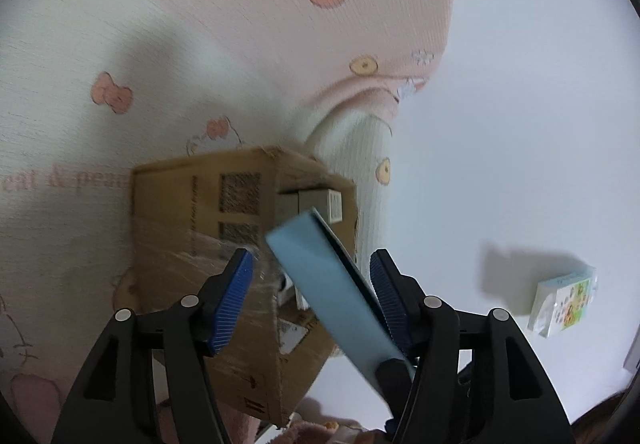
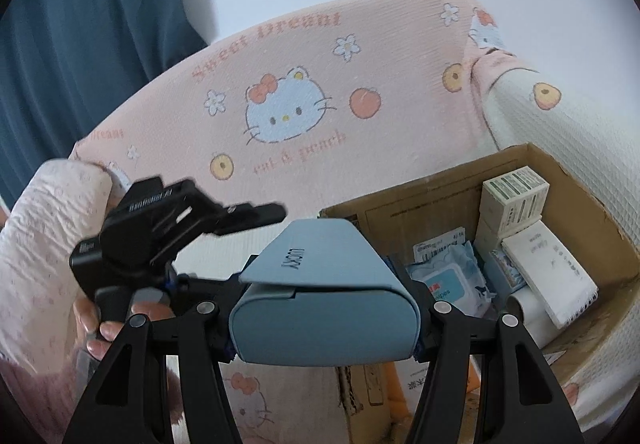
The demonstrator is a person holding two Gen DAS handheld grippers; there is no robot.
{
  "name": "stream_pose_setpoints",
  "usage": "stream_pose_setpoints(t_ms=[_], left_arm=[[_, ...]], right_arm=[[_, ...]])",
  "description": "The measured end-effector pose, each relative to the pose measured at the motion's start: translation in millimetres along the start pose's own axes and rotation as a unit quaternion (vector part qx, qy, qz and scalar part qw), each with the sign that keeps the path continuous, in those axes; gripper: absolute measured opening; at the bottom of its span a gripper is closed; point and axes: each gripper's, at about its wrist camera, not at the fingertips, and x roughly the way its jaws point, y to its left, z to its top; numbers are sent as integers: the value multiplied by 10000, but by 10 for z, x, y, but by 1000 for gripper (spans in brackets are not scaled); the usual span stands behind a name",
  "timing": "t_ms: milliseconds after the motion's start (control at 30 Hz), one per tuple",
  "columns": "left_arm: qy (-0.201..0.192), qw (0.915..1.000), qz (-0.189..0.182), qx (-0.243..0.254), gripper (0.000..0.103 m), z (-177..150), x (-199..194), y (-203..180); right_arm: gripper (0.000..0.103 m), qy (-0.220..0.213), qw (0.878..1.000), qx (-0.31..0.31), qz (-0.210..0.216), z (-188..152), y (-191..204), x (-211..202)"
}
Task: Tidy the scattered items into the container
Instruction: 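Lift the LUCKY case and carry it over the box, then lower the LUCKY case into the box and open the right gripper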
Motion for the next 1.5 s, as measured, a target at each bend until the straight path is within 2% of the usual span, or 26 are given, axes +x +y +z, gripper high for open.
stream_pose_setpoints(t_ms=[167, 267, 300, 400, 467, 667, 867, 1000, 1133, 1333, 1500], left_arm=[[210, 9993, 163, 274, 65, -65, 126, -88], [343, 9978, 330, 454, 44, -94, 194, -105], [371, 9977, 330, 468, 41, -105, 203, -96], [394, 9949, 635, 671, 39, -125, 242, -124], [426, 9923, 789, 854, 38, -140, 261, -136], [464, 9907, 754, 1037, 39, -138, 280, -94], [531, 9887, 774, 1166, 39, -111, 306, -115], [477, 9896, 740, 1138, 39, -69, 289, -140], [408, 9868, 824, 1329, 39, -62, 295, -255], [393, 9728, 1205, 1937, 44, -80, 418, -545], [246, 9659, 1497, 2097, 50, -38, 532, -698]], right_arm=[[58, 299, 9995, -33, 72, -60, -42, 82], [58, 556, 9983, -160, 56, -102, -34, 145], [58, 727, 9972, -192, 50, -108, -34, 184], [58, 1171, 9929, -171, 74, -126, -64, 305], [59, 1614, 9867, -149, 103, -115, -88, 425], [59, 2228, 9732, -564, -66, 30, 2, 613], [60, 2684, 9610, -649, -136, 105, 38, 843], [59, 2680, 9606, -728, -142, 128, 54, 867], [59, 2620, 9614, -821, -172, 162, 71, 850], [59, 2457, 9668, -683, -135, 275, -68, 780], [59, 2305, 9708, -522, -414, 393, -341, 678]])
